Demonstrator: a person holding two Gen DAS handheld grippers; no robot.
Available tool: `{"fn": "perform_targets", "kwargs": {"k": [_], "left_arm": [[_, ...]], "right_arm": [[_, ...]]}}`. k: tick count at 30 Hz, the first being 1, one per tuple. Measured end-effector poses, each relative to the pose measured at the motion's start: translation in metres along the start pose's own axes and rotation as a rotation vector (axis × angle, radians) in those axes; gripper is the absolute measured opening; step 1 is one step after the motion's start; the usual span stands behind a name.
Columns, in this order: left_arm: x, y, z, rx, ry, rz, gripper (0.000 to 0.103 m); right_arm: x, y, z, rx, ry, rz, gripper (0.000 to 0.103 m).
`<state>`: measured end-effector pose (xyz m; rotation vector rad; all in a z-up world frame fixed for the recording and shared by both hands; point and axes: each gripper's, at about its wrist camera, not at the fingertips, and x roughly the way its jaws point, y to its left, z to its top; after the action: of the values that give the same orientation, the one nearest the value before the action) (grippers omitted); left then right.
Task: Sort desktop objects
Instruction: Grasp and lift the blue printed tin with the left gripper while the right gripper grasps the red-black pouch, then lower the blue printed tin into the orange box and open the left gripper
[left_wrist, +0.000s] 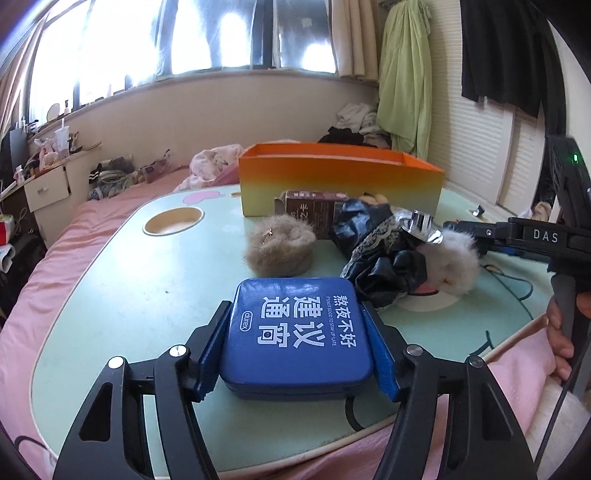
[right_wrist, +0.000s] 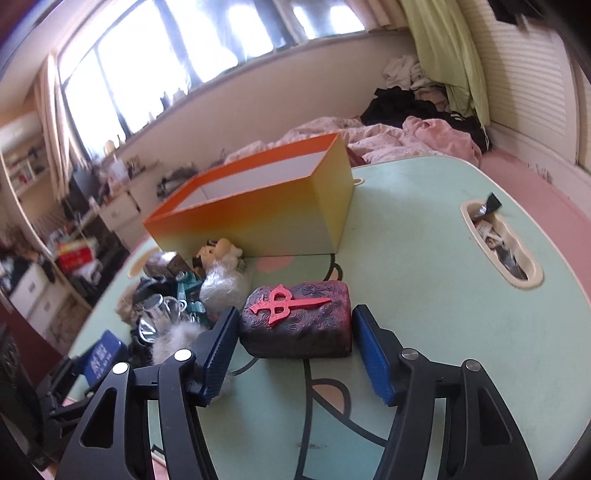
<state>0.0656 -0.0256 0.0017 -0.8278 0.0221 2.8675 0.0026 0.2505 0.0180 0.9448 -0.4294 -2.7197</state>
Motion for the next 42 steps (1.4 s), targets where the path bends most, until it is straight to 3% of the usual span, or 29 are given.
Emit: {"fn": "perform_targets", "kwargs": {"k": [6, 11, 15, 21, 25, 27, 28, 33, 35, 39, 42], "left_arm": [[-0.013, -0.002, 0.002, 0.01, -0.053, -0.014, 0.067], [-0.024, 0.006, 0.02, -0.036, -0.093, -0.069, 0.067], [-0.022, 0.012, 0.05, -0.079, -0.13, -0.094, 0.067], [0.016, 0.009, 0.116, -0.096, -0.135, -0.058, 0.067], [0.057, 0.018, 0.143, -0.138, -0.099, -0.025, 0.067], [0.079, 0.025, 0.144, -0.18, -0.08, 0.008, 0.067], [0.092, 0.03, 0.141, -0.205, -0.041, 0.02, 0.073], [0.111, 0.042, 0.123, -0.29, 0.058, -0.062, 0.075], [0.106, 0.04, 0.116, -0.289, 0.086, -0.059, 0.075], [0.096, 0.033, 0.11, -0.225, 0.09, -0.036, 0.075], [0.079, 0.036, 0.111, -0.245, 0.037, -0.04, 0.075]], "right_arm": [[-0.014, -0.017, 0.001, 0.089, -0.052, 0.038, 0.062], [-0.025, -0.007, 0.014, 0.061, -0.08, 0.047, 0.062], [-0.023, 0.008, 0.044, 0.028, -0.107, 0.056, 0.062], [0.012, 0.034, 0.101, -0.015, -0.122, 0.009, 0.062], [0.048, 0.032, 0.116, 0.008, -0.062, 0.013, 0.063], [0.064, 0.03, 0.117, 0.003, -0.002, 0.014, 0.066], [0.062, 0.033, 0.115, -0.024, -0.023, -0.007, 0.074], [0.059, 0.036, 0.106, -0.064, -0.035, -0.002, 0.075], [0.057, 0.035, 0.103, -0.07, -0.044, -0.003, 0.076], [0.054, 0.038, 0.098, -0.108, -0.061, -0.029, 0.076], [0.052, 0.04, 0.094, -0.143, -0.061, -0.04, 0.076]]}}
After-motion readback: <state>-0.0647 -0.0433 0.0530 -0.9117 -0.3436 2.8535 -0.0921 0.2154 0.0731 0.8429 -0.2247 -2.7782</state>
